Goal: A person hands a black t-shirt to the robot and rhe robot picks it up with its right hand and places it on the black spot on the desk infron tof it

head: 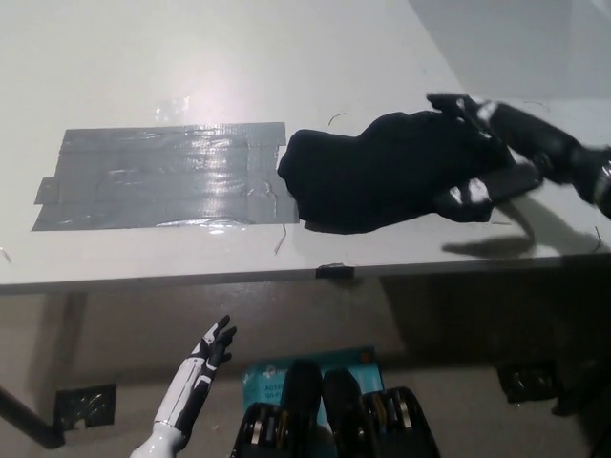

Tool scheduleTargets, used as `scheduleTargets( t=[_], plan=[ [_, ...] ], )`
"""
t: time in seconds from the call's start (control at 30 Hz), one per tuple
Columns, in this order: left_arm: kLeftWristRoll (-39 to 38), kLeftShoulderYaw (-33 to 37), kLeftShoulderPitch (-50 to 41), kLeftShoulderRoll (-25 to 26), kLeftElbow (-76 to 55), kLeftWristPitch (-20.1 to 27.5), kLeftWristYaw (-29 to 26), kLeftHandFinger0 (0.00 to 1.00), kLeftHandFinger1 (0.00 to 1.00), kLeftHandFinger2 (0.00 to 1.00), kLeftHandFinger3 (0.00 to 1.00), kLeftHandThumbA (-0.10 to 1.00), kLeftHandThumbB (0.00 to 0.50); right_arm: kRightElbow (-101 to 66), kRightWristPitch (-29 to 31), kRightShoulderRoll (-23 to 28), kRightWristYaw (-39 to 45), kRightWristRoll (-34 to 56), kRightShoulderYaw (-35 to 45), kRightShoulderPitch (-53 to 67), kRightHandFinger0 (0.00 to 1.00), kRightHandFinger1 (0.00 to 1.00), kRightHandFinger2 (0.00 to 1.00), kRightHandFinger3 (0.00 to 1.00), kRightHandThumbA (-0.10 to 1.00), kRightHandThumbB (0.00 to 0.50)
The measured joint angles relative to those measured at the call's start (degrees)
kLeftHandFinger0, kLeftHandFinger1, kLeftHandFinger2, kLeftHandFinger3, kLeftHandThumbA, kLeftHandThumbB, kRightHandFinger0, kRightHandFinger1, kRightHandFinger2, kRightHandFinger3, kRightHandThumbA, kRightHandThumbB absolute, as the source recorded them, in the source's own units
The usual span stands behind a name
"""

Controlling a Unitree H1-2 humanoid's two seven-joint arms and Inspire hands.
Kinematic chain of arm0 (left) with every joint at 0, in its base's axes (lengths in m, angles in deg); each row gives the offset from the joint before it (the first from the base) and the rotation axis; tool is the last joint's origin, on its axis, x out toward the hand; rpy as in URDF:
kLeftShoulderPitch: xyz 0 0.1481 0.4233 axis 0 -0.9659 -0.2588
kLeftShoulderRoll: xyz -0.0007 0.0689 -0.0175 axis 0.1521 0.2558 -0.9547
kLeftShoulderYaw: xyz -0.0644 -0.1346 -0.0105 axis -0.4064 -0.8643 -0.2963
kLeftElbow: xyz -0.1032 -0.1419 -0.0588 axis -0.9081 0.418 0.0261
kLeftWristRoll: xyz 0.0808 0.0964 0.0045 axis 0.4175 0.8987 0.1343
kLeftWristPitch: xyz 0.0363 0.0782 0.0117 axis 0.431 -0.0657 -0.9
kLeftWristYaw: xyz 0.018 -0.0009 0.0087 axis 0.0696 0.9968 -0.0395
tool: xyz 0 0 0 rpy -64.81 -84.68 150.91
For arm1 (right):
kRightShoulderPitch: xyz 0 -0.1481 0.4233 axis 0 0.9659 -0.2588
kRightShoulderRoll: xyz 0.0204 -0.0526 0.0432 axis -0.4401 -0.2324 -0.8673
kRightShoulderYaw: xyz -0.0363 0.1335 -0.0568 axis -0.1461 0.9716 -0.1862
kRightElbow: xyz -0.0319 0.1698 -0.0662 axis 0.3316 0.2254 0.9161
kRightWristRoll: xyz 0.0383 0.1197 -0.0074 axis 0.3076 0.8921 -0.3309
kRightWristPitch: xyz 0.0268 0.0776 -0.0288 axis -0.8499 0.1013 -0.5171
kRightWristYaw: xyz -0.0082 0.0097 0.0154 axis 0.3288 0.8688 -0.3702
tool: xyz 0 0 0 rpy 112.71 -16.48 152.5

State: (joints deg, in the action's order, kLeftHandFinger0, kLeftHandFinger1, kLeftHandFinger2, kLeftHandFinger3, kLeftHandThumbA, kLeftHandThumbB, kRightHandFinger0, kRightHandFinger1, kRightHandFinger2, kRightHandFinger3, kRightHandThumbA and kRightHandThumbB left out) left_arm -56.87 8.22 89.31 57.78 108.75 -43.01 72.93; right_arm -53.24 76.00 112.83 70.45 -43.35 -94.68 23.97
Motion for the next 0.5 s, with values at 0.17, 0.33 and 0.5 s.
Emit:
scheduleTargets(
  t=[0.17, 0.33, 0.5],
  plan=[
    [0.0, 0.04, -0.01, -0.03, 0.26, -0.04, -0.01, 0.96, 1.0, 0.99, 1.0, 1.0, 0.5, -9.0, -0.19, 0.07, -0.11, 5.21, 3.42, 10.96, 1.0, 1.0, 1.0, 1.0, 1.0, 0.475],
    [-0.01, 0.1, 0.01, -0.03, 0.76, -0.07, 0.0, 0.96, 1.0, 0.99, 1.0, 1.0, 0.5, -16.21, -0.22, -0.74, -0.09, 10.13, 5.45, 21.59, 1.0, 1.0, 1.0, 1.0, 1.0, 0.484],
    [0.0, 0.38, 0.1, -0.03, 0.81, -0.06, 0.0, 0.97, 1.0, 1.0, 1.0, 1.0, 0.5, -23.52, -0.15, -5.26, -0.63, 15.35, 8.28, 32.88, 1.0, 1.0, 1.0, 1.0, 1.0, 0.409]
  ],
)
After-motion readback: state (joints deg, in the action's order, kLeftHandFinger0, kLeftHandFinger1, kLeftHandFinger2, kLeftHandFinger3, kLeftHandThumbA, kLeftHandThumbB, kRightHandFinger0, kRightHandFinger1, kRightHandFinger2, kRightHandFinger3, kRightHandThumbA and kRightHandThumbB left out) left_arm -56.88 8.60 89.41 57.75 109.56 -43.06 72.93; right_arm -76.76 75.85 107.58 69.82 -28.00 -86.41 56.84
